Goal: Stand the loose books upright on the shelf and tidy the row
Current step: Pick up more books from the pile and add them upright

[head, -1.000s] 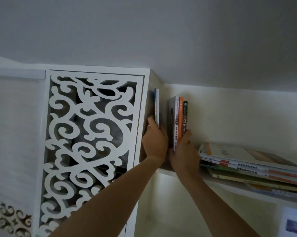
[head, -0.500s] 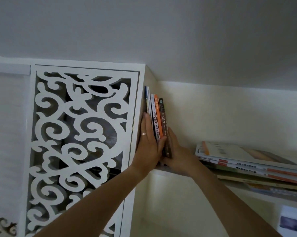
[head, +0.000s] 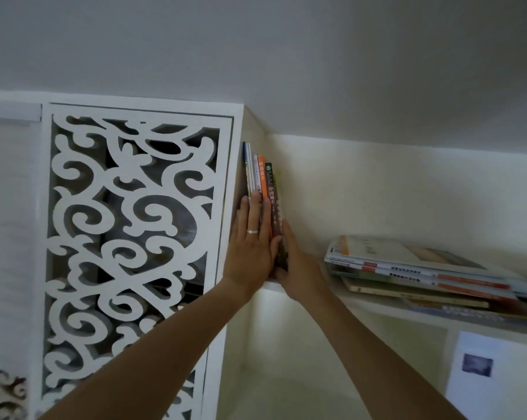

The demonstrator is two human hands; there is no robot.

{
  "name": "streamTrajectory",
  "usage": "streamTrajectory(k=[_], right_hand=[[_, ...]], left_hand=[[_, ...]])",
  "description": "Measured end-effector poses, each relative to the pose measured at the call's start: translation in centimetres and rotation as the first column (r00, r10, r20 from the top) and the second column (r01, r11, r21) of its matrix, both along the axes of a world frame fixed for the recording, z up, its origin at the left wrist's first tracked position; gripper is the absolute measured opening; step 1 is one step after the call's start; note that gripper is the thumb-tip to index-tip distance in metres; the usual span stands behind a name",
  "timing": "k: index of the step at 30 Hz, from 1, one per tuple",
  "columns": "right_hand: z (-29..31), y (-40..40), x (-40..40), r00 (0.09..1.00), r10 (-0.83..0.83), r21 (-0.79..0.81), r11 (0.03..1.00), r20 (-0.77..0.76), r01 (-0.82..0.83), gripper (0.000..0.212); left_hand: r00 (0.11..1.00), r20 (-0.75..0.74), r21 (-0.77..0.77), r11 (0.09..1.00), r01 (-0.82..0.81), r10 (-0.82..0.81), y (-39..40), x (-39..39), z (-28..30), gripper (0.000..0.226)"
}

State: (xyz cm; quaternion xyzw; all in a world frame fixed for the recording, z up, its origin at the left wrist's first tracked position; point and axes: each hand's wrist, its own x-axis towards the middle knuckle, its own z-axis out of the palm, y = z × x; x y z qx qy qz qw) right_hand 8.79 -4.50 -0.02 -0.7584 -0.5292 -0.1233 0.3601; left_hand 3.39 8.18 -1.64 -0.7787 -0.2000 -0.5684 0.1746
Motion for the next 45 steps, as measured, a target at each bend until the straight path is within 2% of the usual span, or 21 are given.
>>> streamTrajectory(k=[3,4,6,7,9,10,12,14,16,18,20,23,26,28,32,35,37,39,41,43,45], right_hand=[[0.8,-0.5,-1.3,0.99,-0.108,-0.023,0.994,0.088,0.11,0.064],[1.6,-1.3,-1.7,0.977,-0.146,-0.059,0.986,0.157,0.157,0.048],[3.0,-3.8,-1.5,0.925,-0.222,-0.068,0.965,0.307,0.254,0.029],[3.7,-5.3,-1.0,0.886,-0.259,-0.029,0.956,0.384,0.292,0.025],[4.7,-8.4,0.6,0.779,-0.336,0.077,0.934,0.529,0.35,0.025],[5.2,-10.0,1.3,0.737,-0.369,0.092,0.917,0.566,0.388,0.028],[5.6,-12.9,3.2,0.695,-0.452,0.016,0.844,0.56,0.536,0.041],[5.8,-15.6,5.4,0.693,-0.513,-0.186,0.72,0.507,0.669,0.065],[5.8,-17.9,7.0,0.746,-0.473,-0.356,0.671,0.47,0.65,0.087],[5.8,-19.1,7.8,0.803,-0.407,-0.372,0.732,0.435,0.571,0.086],[5.8,-19.7,8.4,0.838,-0.384,-0.313,0.801,0.387,0.511,0.08],[5.6,-20.1,8.7,0.834,-0.373,-0.26,0.828,0.407,0.497,0.069],[6.4,-20.5,8.1,0.802,-0.366,-0.222,0.832,0.471,0.509,0.057],[7.3,-20.3,7.5,0.783,-0.333,-0.177,0.857,0.525,0.483,0.048],[7.3,-19.4,7.1,0.736,-0.397,-0.086,0.849,0.549,0.522,0.042],[6.1,-19.7,7.6,0.565,-0.655,0.249,0.735,0.502,0.63,0.058],[5.5,-20.1,7.5,0.52,-0.759,0.481,0.65,0.392,0.588,0.069],[5.0,-19.9,7.0,0.577,-0.762,0.618,0.612,0.294,0.493,0.072],[4.8,-18.7,6.6,0.731,-0.635,0.631,0.679,0.249,0.375,0.067],[5.2,-17.0,5.6,0.941,-0.321,0.482,0.845,0.109,0.232,0.056],[5.2,-14.8,4.2,0.995,-0.046,0.264,0.962,-0.087,0.068,0.053]], left_hand=[[0.996,0.084,0.019,0.999,-0.042,0.04,-2.6,0.1,1.1,0.063],[0.996,0.089,0.072,0.997,-0.016,0.01,-3.7,0.2,1.7,0.059],[0.988,0.014,0.121,0.981,0.153,-0.155,-5.8,0.5,3.1,0.049],[0.962,-0.05,0.075,0.96,0.271,-0.268,-6.6,0.7,3.8,0.044],[0.855,-0.161,-0.127,0.87,0.477,-0.492,-8.2,1.1,5.1,0.039],[0.795,-0.21,-0.241,0.819,0.522,-0.569,-9.1,1.4,5.4,0.043],[0.708,-0.344,-0.376,0.782,0.498,-0.617,-10.8,2.2,5.7,0.05],[0.653,-0.504,-0.388,0.823,0.414,-0.566,-11.7,3.1,5.6,0.057],[0.669,-0.573,-0.286,0.88,0.378,-0.474,-11.7,3.8,5.2,0.063],[0.732,-0.539,-0.194,0.907,0.374,-0.418,-11.1,4.2,5.2,0.055],[0.753,-0.503,-0.194,0.904,0.38,-0.424,-10.5,4.4,5.4,0.049],[0.738,-0.516,-0.241,0.901,0.362,-0.435,-10.4,4.4,5.9,0.047],[0.772,-0.567,-0.066,0.949,0.307,-0.289,-11.3,4.4,5.8,0.043],[0.79,-0.534,0.055,0.92,0.387,-0.3,-12.6,5.0,5.2,0.044],[0.789,-0.479,-0.086,0.914,0.396,-0.386,-14.7,6.5,5.7,0.044],[0.82,-0.423,-0.129,0.921,0.367,-0.386,-14.2,6.9,6.6,0.037],[0.849,-0.275,-0.153,0.892,0.424,-0.451,-13.4,6.6,6.5,0.039],[0.874,-0.05,-0.184,0.865,0.467,-0.483,-12.6,6.2,5.9,0.04],[0.846,0.204,-0.286,0.797,0.532,-0.492,-12.1,6.0,5.0,0.041],[0.808,0.404,-0.352,0.742,0.57,-0.429,-11.8,5.8,4.4,0.043],[0.776,0.518,-0.35,0.738,0.577,-0.361,-11.4,5.5,4.2,0.043]])
